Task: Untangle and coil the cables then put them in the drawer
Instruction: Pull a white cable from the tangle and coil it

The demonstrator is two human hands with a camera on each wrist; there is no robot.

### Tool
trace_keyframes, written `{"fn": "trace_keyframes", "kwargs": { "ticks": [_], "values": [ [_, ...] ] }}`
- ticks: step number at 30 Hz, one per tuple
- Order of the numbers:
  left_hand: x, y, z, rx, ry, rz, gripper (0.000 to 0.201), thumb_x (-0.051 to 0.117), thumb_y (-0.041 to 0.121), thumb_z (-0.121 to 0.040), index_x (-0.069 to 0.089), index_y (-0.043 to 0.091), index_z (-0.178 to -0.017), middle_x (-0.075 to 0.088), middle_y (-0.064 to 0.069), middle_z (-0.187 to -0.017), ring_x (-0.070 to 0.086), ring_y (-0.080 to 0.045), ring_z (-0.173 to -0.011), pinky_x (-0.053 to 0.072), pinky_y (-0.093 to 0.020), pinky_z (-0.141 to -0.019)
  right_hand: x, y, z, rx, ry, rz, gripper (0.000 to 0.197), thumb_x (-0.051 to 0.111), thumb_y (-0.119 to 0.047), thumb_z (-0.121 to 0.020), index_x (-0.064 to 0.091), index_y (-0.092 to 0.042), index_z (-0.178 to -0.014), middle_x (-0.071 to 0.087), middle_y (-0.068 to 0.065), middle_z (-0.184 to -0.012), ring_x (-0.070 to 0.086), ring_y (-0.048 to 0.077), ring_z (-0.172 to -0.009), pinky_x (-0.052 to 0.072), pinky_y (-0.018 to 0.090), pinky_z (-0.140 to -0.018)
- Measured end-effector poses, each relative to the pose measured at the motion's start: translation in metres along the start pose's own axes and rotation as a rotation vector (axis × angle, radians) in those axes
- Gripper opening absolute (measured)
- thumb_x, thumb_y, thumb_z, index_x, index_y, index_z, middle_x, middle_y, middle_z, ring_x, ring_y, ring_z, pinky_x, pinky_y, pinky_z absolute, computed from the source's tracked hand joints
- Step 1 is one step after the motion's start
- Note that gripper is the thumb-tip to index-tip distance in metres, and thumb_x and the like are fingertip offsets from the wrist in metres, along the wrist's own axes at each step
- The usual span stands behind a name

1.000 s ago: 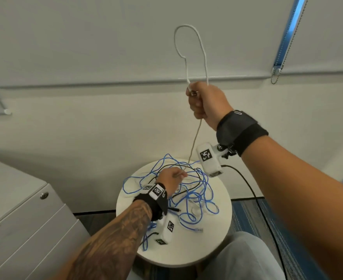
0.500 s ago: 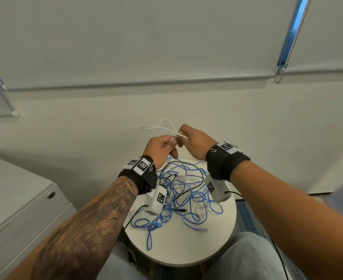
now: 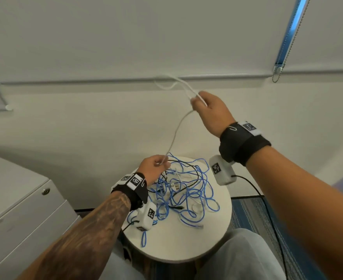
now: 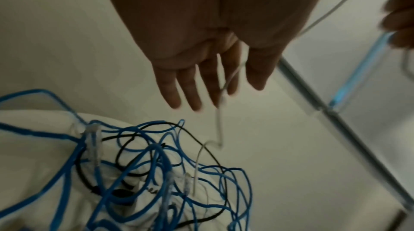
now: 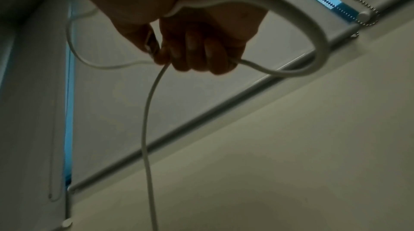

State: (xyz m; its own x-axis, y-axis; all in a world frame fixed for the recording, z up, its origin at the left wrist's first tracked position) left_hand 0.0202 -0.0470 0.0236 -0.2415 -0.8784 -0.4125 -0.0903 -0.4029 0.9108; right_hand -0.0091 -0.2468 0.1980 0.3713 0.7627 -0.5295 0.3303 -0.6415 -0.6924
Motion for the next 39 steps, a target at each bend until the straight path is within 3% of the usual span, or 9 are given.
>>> {"fn": "trace_keyframes", "kwargs": {
  "ticks": [6, 11, 14, 18, 22, 25, 28, 32, 39],
  "values": [
    [-0.007, 0.056, 0.039, 0.106, 0.056, 0.356, 0.029, 0.056, 0.035, -0.097, 0.063, 0.019, -0.120, 0.069, 0.001, -0.114, 0.065, -0.017, -0.105, 0.046, -0.032, -0.091, 0.031, 0.019, 0.067, 0.273, -0.448, -0.179, 0.033, 0.054, -0.033, -0.100, 0.061, -0.017, -0.072, 0.053, -0.001, -0.059, 0.042, 0.014, -0.050, 0.033, 0.022, -0.045],
    [0.001, 0.069, 0.062, 0.100, -0.077, 0.683, 0.024, 0.048, 0.024, -0.102, 0.067, 0.009, -0.106, 0.071, -0.007, -0.094, 0.067, -0.020, -0.086, 0.051, -0.036, -0.080, 0.052, 0.011, 0.116, 0.406, -0.643, -0.396, 0.034, 0.048, -0.035, -0.104, 0.063, -0.012, -0.083, 0.068, 0.005, -0.072, 0.061, 0.019, -0.059, 0.049, 0.029, -0.061],
    [-0.007, 0.062, 0.070, 0.055, 0.003, 0.772, 0.023, 0.047, 0.017, -0.102, 0.065, 0.003, -0.103, 0.062, -0.007, -0.066, 0.067, -0.019, -0.069, 0.055, -0.034, -0.071, 0.045, 0.014, 0.124, 0.277, -0.539, -0.183, 0.027, 0.056, -0.039, -0.099, 0.073, -0.019, -0.090, 0.075, -0.008, -0.090, 0.066, 0.001, -0.085, 0.047, 0.022, -0.080],
    [-0.013, 0.041, 0.080, -0.012, -0.021, 0.707, 0.022, 0.052, 0.019, -0.100, 0.068, 0.005, -0.106, 0.043, -0.003, -0.059, 0.055, -0.016, -0.055, 0.056, -0.041, -0.074, 0.032, 0.019, 0.126, 0.391, -0.396, -0.588, 0.011, 0.063, -0.003, -0.093, 0.066, -0.007, -0.103, 0.067, 0.005, -0.075, 0.066, 0.014, -0.065, 0.056, 0.027, -0.069],
    [-0.017, 0.023, 0.090, -0.101, 0.037, 0.642, 0.025, 0.053, 0.012, -0.099, 0.064, -0.007, -0.110, 0.049, -0.003, -0.061, 0.052, -0.013, -0.049, 0.055, -0.032, -0.058, 0.022, 0.009, 0.124, 0.323, -0.474, -0.588, 0.016, 0.067, -0.003, -0.090, 0.065, -0.008, -0.105, 0.060, -0.003, -0.060, 0.058, 0.012, -0.053, 0.053, 0.022, -0.062],
    [-0.021, 0.014, 0.098, -0.181, -0.016, 0.598, 0.022, 0.046, 0.011, -0.101, 0.061, -0.002, -0.110, 0.038, 0.003, -0.056, 0.033, -0.008, -0.044, 0.032, -0.022, -0.042, 0.012, 0.010, 0.117, 0.335, -0.423, -0.659, 0.018, 0.069, -0.027, -0.091, 0.068, -0.010, -0.092, 0.032, -0.007, -0.051, 0.028, 0.009, -0.044, 0.035, 0.022, -0.048],
    [-0.026, 0.014, 0.109, -0.253, -0.217, 0.610, 0.019, 0.044, 0.019, -0.096, 0.057, 0.012, -0.085, 0.024, 0.006, -0.052, 0.017, -0.008, -0.042, 0.015, -0.024, -0.047, 0.000, 0.022, 0.105, 0.366, -0.168, -0.498, 0.024, 0.066, -0.030, -0.095, 0.068, -0.012, -0.079, 0.033, -0.010, -0.049, 0.029, 0.009, -0.044, 0.026, 0.024, -0.048],
    [-0.032, 0.028, 0.124, -0.211, -0.453, 0.802, 0.014, 0.044, 0.020, -0.080, 0.050, 0.013, -0.070, 0.017, 0.003, -0.056, 0.017, -0.012, -0.046, 0.024, -0.026, -0.049, -0.002, 0.053, 0.094, 0.351, -0.033, -0.141, 0.022, 0.065, -0.023, -0.096, 0.069, -0.003, -0.085, 0.054, -0.018, -0.047, 0.051, -0.002, -0.048, 0.034, 0.008, -0.048],
    [-0.038, 0.070, 0.124, 0.007, -0.542, 1.013, 0.020, 0.038, 0.002, -0.089, 0.054, 0.010, -0.097, 0.049, -0.001, -0.073, 0.049, -0.014, -0.064, 0.049, -0.031, -0.071, 0.062, 0.095, 0.120, 0.352, -0.256, 0.142, 0.032, 0.060, -0.041, -0.096, 0.069, -0.012, -0.085, 0.068, 0.007, -0.083, 0.060, 0.025, -0.079, 0.041, 0.028, -0.069]
  ]
}}
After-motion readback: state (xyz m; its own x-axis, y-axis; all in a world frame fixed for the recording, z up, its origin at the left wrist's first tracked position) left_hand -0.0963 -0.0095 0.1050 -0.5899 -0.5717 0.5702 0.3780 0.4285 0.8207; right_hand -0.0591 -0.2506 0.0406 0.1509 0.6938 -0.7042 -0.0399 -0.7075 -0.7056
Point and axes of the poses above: each hand's wrist, its own z-axis away from the middle knuckle, its own x-axis out of the palm, y = z × x, the point moved 3 cm from there along -z, towards the middle knuckle
